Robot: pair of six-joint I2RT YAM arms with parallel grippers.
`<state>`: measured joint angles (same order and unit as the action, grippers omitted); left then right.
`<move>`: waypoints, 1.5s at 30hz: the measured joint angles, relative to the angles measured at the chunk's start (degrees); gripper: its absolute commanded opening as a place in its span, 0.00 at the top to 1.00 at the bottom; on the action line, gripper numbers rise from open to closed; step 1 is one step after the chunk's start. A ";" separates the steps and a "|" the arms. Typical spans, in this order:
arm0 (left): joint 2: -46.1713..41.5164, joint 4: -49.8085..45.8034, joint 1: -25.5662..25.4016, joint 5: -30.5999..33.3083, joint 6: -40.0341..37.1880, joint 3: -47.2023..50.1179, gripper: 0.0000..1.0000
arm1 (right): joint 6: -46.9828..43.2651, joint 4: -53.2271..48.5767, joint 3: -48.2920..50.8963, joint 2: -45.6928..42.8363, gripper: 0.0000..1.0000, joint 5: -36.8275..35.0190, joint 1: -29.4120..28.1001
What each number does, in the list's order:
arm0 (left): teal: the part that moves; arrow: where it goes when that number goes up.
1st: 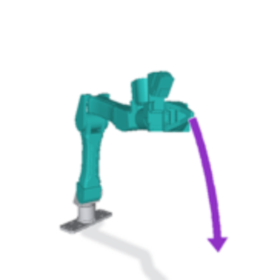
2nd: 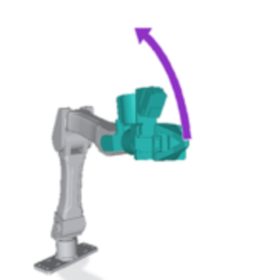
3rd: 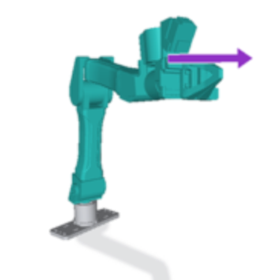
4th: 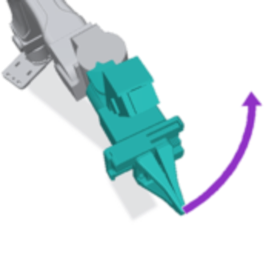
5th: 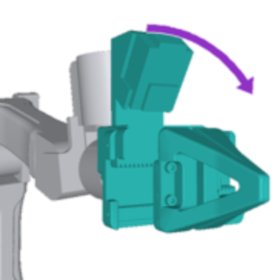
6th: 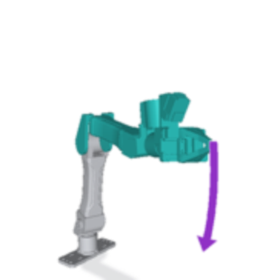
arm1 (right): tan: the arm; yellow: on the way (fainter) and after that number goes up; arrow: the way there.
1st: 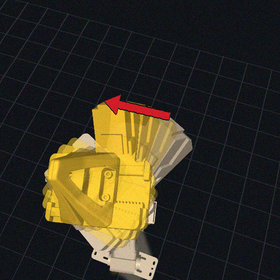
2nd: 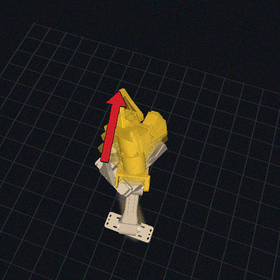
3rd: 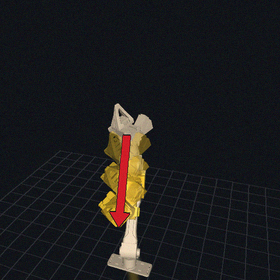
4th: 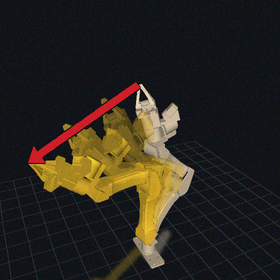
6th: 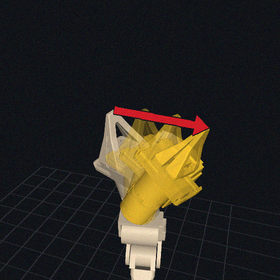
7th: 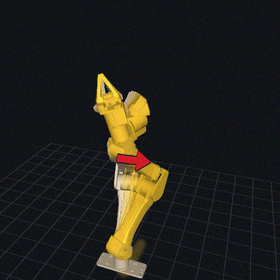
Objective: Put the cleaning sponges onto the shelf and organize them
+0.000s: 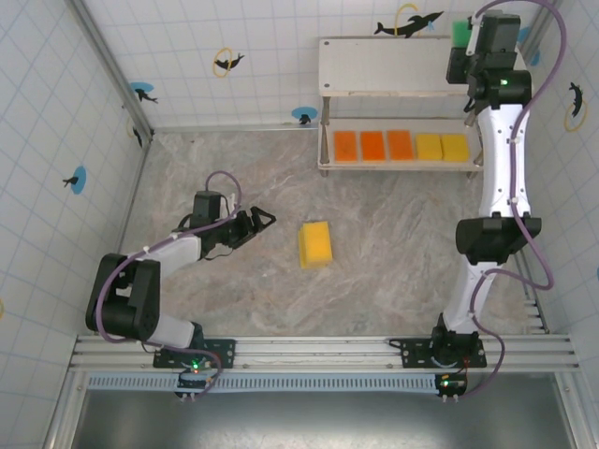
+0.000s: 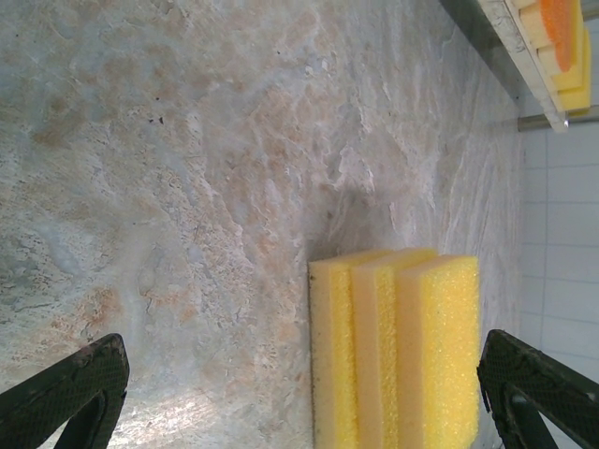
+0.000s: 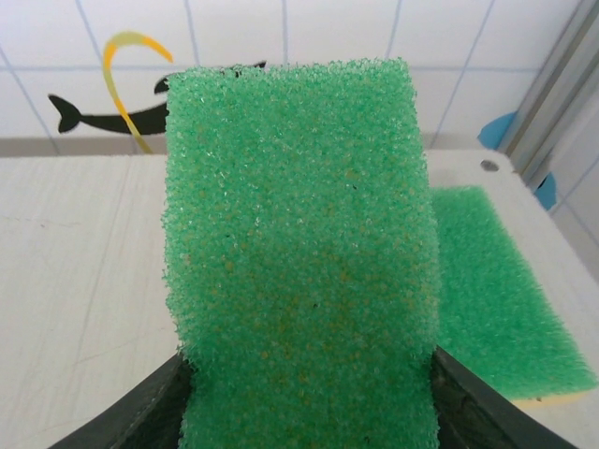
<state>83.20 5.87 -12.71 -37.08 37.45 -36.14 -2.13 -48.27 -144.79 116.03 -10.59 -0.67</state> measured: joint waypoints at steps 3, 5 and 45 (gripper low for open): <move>-0.83 0.00 0.00 0.02 -0.02 0.17 0.02 | 0.00 -0.46 0.20 0.66 0.41 0.68 0.17; -1.33 0.00 0.00 0.02 -0.02 0.55 0.02 | 0.00 -0.46 0.61 0.66 0.41 0.98 0.22; -2.01 0.00 0.00 0.04 0.00 1.64 0.02 | 4.52 7.74 12.96 -1.25 0.26 1.49 0.31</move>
<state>81.19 5.87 -12.71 -37.04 37.45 -34.50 2.39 -40.53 -131.83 114.78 -9.10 -0.36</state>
